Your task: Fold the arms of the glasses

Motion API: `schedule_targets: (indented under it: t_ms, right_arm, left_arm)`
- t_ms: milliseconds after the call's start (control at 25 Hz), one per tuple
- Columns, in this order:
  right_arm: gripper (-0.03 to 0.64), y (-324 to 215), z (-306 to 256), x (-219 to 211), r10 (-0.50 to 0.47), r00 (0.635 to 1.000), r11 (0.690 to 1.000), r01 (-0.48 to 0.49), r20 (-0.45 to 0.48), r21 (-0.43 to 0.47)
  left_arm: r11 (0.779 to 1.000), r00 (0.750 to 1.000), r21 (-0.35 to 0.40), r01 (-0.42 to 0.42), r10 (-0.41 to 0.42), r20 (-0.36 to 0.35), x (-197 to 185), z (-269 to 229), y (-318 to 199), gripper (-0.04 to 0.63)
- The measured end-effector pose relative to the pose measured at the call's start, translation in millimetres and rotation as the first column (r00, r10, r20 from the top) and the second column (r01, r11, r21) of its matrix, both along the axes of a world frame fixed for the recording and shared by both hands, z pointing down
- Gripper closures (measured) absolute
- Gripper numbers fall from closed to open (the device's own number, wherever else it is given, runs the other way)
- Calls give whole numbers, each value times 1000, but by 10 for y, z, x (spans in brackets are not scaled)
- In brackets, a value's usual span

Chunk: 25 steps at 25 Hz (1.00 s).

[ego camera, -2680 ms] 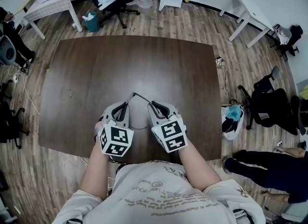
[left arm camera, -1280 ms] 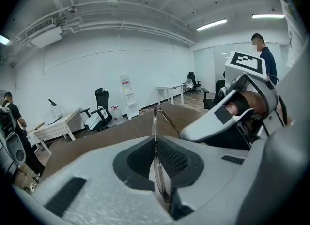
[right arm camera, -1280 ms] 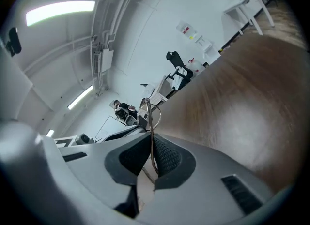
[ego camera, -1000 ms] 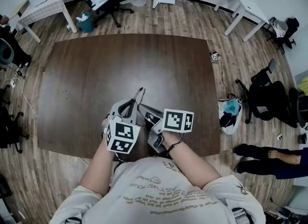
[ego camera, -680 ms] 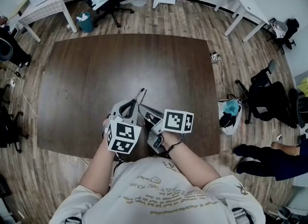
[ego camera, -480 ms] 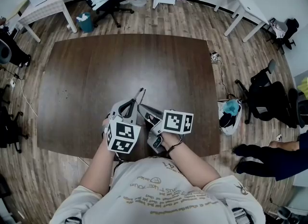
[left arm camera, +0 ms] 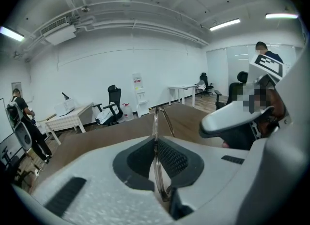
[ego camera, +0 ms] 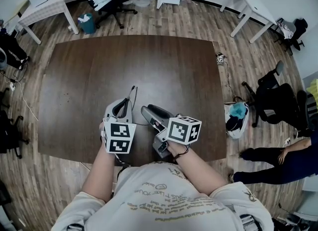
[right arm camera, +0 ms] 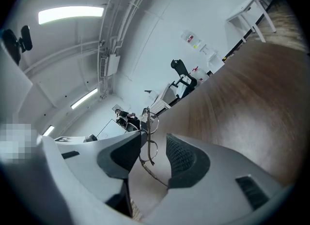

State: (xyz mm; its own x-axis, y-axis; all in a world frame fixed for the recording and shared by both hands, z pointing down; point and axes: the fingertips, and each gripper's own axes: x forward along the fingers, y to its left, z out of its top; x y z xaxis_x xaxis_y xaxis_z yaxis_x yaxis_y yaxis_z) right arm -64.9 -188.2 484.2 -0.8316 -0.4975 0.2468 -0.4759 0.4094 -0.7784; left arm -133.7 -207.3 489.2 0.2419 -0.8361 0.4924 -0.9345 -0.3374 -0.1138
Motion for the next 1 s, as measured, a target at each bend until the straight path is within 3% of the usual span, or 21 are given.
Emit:
schedule_targets:
  t_ms: [320, 600, 840, 1000]
  right_arm:
    - [459, 118, -35, -4, -36, 998, 999, 34, 48, 40]
    - [459, 218, 239, -9, -77, 997, 997, 77, 18, -24]
    - [459, 254, 515, -5, -86, 996, 991, 86, 0, -105]
    - [459, 215, 509, 9, -74, 997, 991, 77, 31, -113]
  left_arm:
    - [989, 987, 13, 150, -149, -53, -392, -51, -146, 566]
    - [962, 954, -5, 273, -271, -127, -636, -11, -206, 566]
    - [954, 929, -40, 298, -299, -219, -639, -26, -223, 566]
    - [955, 925, -54, 290, -295, -238, -594, -17, -211, 566]
